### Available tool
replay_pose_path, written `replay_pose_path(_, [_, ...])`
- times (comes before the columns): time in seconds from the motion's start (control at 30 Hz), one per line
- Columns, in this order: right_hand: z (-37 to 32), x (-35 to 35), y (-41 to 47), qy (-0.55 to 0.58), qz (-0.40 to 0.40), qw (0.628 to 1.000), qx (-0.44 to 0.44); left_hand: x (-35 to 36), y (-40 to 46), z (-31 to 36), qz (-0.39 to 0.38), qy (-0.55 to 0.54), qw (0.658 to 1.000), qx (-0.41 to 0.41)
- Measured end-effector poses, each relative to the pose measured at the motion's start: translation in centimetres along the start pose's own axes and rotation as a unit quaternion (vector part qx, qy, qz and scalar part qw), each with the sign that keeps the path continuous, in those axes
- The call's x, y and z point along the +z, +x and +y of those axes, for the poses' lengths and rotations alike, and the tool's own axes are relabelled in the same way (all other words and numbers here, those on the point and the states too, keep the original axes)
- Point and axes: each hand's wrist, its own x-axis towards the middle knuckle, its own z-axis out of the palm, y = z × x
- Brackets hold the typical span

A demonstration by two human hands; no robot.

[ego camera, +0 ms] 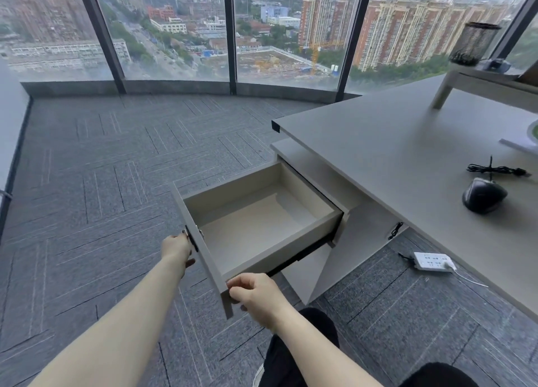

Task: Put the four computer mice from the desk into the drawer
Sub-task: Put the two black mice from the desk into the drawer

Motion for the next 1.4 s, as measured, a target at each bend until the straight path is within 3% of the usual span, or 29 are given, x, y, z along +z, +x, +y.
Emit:
replay_pose_path(0.07, [-0.7, -1.3, -0.5, 0.005, 0.046, 0.999, -0.029, -0.2, -1.6, 1.6, 0.072, 0.110, 0.987, 0.096])
replay_pose_path(0.13, [-2.1, -4.2, -1.4, 0.042, 0.122, 0.989, -0.069, 1.2, -5.4, 4.2, 0.086, 0.145, 0.958, 0.233])
replay_pose_path(0.27, [-5.1, -13.9, -4.6, 0.079, 0.304, 0.938, -0.149, 8.7, -13.8, 8.4, -0.055, 0.124, 0.902, 0.409])
replay_pose_path(0.43, [-4.7, -28.3, -9.3, 0.014, 0.524, 0.841, -0.138, 21.5, -24.4, 9.8, -0.243, 0.142, 0.846, 0.452])
replay_pose_path(0.53, [-1.9, -36.5, -12.0, -0.070, 0.618, 0.781, -0.055, 28.3, -29.5, 9.5, -0.320, 0.188, 0.806, 0.460])
replay_pose_path(0.73, [2.8, -47.3, -15.2, -0.184, 0.592, 0.762, 0.187, 38.7, -35.4, 7.7, -0.346, 0.306, 0.751, 0.471])
replay_pose_path(0.93, [5.8, -52.1, -14.4, -0.203, 0.524, 0.770, 0.302, 44.0, -36.6, 5.9, -0.225, 0.414, 0.689, 0.550])
replay_pose_path(1.03, [6.3, -52.3, -14.0, -0.251, 0.540, 0.746, 0.296, 44.0, -36.0, 5.7, -0.225, 0.385, 0.702, 0.556])
replay_pose_path(1.13, [6.3, -51.5, -13.9, -0.266, 0.558, 0.749, 0.239, 42.3, -35.6, 6.7, -0.247, 0.312, 0.747, 0.533])
replay_pose_path(1.23, [4.6, -49.3, -13.2, -0.235, 0.587, 0.765, 0.122, 39.2, -34.8, 9.0, -0.255, 0.228, 0.777, 0.528])
replay_pose_path(1.4, [-3.3, -42.0, -11.9, -0.152, 0.618, 0.763, -0.113, 31.4, -33.3, 14.6, -0.212, 0.123, 0.788, 0.564])
